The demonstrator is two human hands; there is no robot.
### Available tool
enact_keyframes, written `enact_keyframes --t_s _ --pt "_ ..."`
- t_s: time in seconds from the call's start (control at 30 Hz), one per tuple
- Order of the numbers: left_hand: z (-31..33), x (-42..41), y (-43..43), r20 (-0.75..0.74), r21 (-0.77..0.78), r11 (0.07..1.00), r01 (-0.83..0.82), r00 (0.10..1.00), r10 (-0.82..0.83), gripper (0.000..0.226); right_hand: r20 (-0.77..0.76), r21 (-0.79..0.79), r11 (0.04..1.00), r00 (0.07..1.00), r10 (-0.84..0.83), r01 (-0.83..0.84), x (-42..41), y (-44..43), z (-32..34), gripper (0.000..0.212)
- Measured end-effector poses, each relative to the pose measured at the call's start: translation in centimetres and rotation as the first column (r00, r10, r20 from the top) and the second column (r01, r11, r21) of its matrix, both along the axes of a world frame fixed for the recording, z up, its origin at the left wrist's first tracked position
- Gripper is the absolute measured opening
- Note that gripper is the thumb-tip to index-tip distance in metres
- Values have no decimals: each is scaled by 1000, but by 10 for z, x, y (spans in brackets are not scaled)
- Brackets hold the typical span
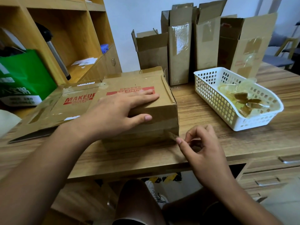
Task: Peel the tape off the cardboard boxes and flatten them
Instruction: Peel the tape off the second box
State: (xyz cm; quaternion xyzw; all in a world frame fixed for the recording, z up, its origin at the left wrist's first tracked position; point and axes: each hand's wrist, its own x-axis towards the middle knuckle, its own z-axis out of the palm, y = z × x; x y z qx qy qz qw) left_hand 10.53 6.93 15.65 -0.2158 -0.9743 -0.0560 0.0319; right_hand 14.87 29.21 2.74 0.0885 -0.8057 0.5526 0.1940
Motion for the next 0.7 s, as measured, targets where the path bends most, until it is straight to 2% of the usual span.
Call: enact_keyframes --t_s 0.2,0.3,0.37,0.43,0.5,0.57,0.63,0.7 --pt "-10 0 9 -65 16 999 -45 997 46 61 -63 -78 993 994 89 -94 6 -6 0 25" --pt "-10 1 17 -112 -11 997 -71 991 69 59 -42 -162 972 985 167 -172 15 -12 -2 35" --pt "-11 -1 21 -143 -17 995 -100 985 97 59 -86 -138 961 969 230 -240 25 -20 -1 42" --pt "-13 -2 23 -169 -18 993 -118 979 113 60 -160 -76 942 937 312 -327 33 -26 0 37" --pt "-14 -3 26 -175 15 991 -131 976 132 58 -185 -90 921 915 357 -378 35 -28 0 25" --pt "-14 -4 27 -167 61 987 -151 973 159 50 -156 -180 918 932 327 -353 32 -25 2 26" --pt "-11 -5 24 -144 63 986 -154 976 162 49 -88 -267 914 952 294 -307 29 -20 4 36" --pt "-4 -6 16 -67 58 991 -123 990 127 52 -17 -329 898 953 303 -292 25 -15 7 43"
